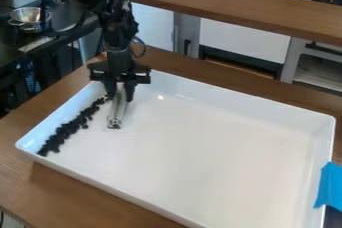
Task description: Sweep into pile
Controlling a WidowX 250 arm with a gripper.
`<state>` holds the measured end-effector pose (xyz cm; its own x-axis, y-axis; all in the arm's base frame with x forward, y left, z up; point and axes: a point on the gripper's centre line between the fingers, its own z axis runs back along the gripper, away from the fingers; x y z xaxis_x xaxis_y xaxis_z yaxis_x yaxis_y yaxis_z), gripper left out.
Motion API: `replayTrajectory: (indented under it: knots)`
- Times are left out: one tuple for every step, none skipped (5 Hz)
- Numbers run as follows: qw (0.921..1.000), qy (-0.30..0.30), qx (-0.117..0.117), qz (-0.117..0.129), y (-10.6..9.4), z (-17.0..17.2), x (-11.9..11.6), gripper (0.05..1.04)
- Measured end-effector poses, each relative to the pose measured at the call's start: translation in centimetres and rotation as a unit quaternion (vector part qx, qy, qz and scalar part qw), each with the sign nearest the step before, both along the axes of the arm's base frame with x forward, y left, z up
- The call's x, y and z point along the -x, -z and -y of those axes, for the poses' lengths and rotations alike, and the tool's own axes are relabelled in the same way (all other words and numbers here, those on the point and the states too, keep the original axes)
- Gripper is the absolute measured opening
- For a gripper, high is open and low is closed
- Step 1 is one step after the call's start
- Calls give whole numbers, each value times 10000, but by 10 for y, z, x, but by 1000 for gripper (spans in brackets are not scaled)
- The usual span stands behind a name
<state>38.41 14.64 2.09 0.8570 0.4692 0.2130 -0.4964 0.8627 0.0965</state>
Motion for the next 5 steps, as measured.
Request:
replayTrajectory:
  knots:
    - [9968, 382, -691, -123, -1, -7, 3, 375]
    - [9909, 692, -1117, -277, -3, -6, 2, 375]
    - [9921, 802, -900, -343, -2, 1, 3, 374]
    - [9926, 1029, -375, -514, -8, 19, 12, 375]
    - [9908, 1279, 13, -436, -28, 53, 11, 375]
